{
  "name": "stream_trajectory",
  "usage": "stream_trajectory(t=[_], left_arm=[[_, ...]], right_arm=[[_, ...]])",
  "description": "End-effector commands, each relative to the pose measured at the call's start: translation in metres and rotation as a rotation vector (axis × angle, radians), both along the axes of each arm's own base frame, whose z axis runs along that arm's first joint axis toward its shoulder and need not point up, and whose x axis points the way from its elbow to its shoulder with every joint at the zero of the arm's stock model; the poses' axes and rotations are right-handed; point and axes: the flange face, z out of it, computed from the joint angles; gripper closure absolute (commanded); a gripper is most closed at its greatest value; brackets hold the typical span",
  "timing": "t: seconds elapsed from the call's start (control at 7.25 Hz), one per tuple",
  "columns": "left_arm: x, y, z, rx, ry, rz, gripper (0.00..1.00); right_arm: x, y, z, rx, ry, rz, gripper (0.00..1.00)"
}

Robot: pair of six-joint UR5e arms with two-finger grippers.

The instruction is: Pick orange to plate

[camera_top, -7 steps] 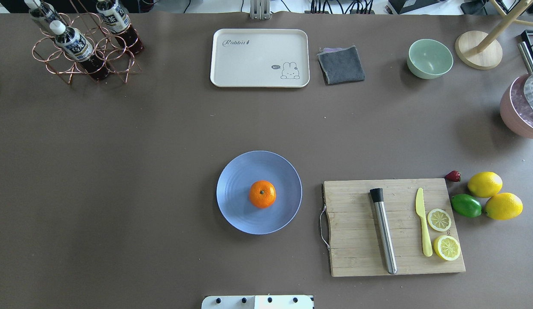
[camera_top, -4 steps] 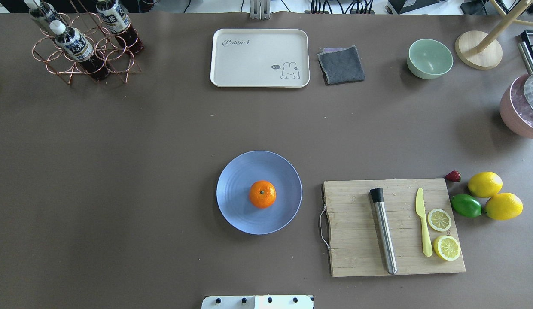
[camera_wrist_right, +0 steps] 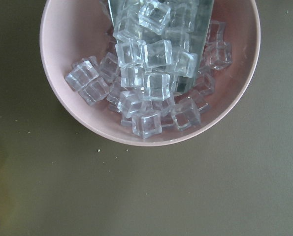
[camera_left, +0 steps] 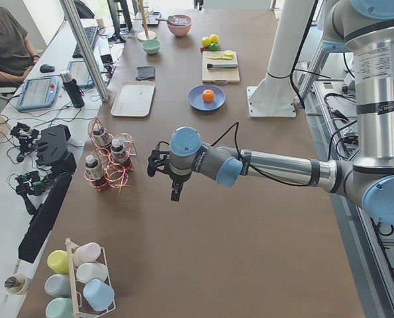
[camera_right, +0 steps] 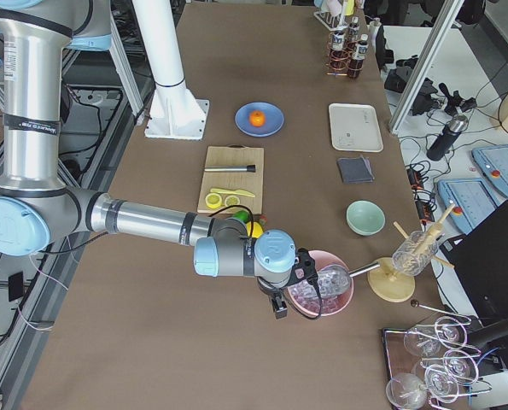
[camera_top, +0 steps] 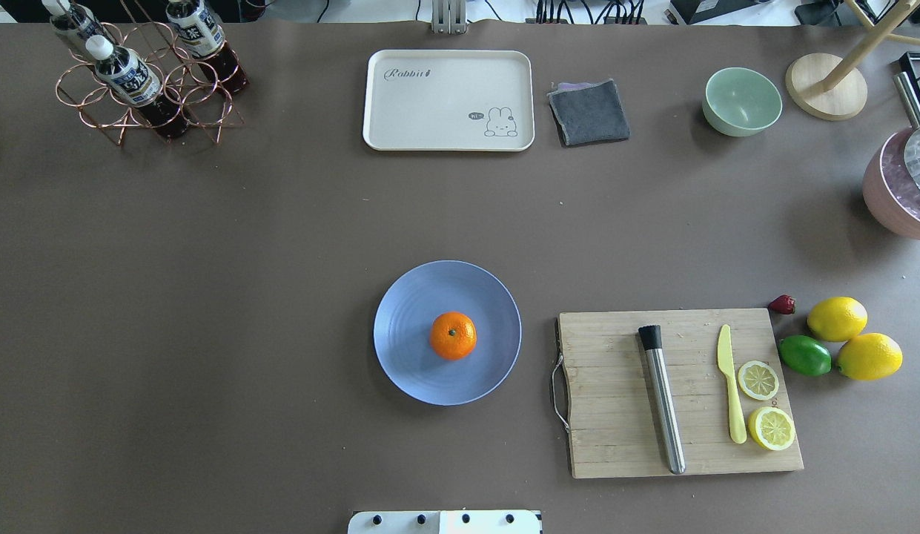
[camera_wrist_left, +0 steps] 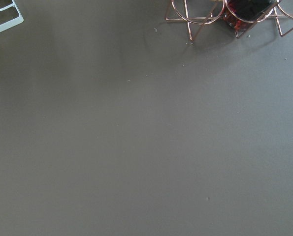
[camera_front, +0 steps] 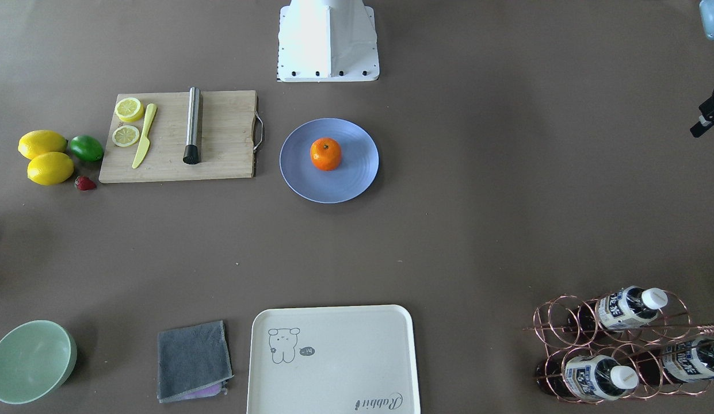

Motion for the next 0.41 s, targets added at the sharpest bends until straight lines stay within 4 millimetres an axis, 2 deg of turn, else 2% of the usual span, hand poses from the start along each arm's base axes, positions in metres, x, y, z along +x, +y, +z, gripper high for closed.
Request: stream_trajectory(t=[0.0,0.28], left_arm=[[-0.0009,0.0002,0.0009,0.016,-0.009,-0.006,0.02],[-0.0024,-0.0007,0.0025,0.019,-0.03,-0.016,0.02]], right_arm=[[-0.0006,-0.0015,-0.001,0.002,0.0,-0.001,0.0],[-0.0007,-0.0016,-0.0018,0.002,-0.001,0.0,0.0]])
